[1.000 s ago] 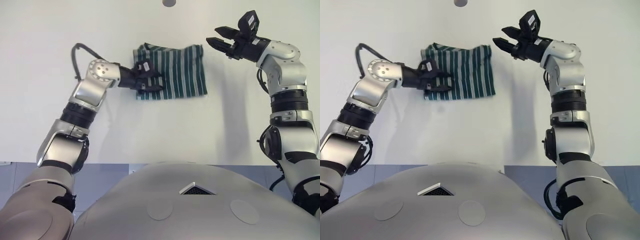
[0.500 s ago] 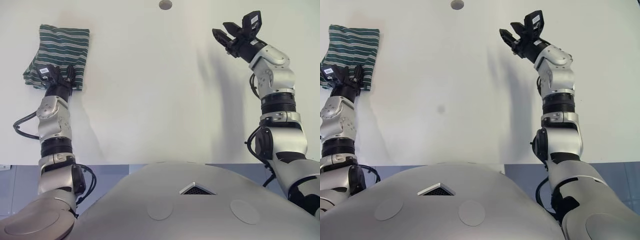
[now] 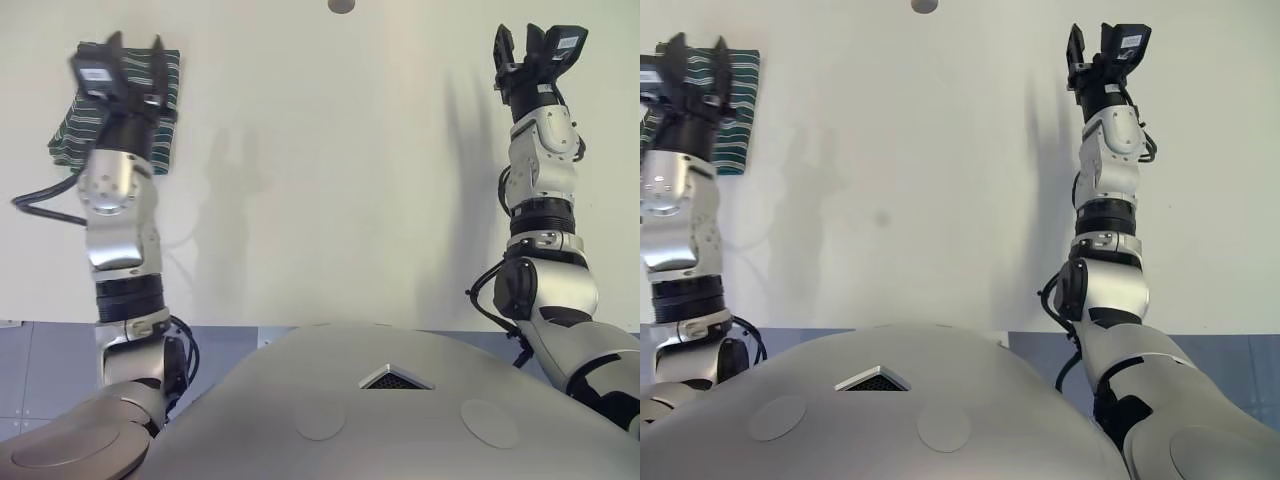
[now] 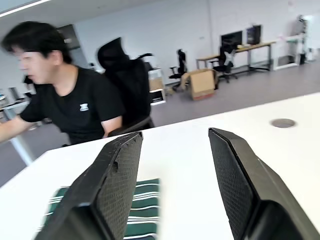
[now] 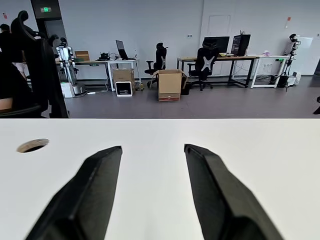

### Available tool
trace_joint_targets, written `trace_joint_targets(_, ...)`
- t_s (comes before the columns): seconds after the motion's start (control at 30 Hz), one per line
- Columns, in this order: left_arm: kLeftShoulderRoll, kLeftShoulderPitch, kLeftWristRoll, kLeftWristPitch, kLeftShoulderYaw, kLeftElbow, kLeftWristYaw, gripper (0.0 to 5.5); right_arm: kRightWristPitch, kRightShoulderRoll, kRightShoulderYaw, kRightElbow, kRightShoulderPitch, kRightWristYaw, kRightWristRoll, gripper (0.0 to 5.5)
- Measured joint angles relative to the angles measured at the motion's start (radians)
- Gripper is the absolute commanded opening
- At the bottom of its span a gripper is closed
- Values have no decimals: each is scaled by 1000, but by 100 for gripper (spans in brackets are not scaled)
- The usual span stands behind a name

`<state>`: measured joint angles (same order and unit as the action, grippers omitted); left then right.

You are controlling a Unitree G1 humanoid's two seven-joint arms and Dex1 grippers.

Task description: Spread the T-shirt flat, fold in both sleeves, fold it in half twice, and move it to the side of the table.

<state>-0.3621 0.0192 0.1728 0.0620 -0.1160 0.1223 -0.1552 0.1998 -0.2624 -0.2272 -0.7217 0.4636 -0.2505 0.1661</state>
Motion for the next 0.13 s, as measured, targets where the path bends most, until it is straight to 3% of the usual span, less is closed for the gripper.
trace_joint_targets(0.13, 49, -2, -37, 43, 40, 21, 15, 241, 48, -17, -9, -21, 0, -19, -2, 233)
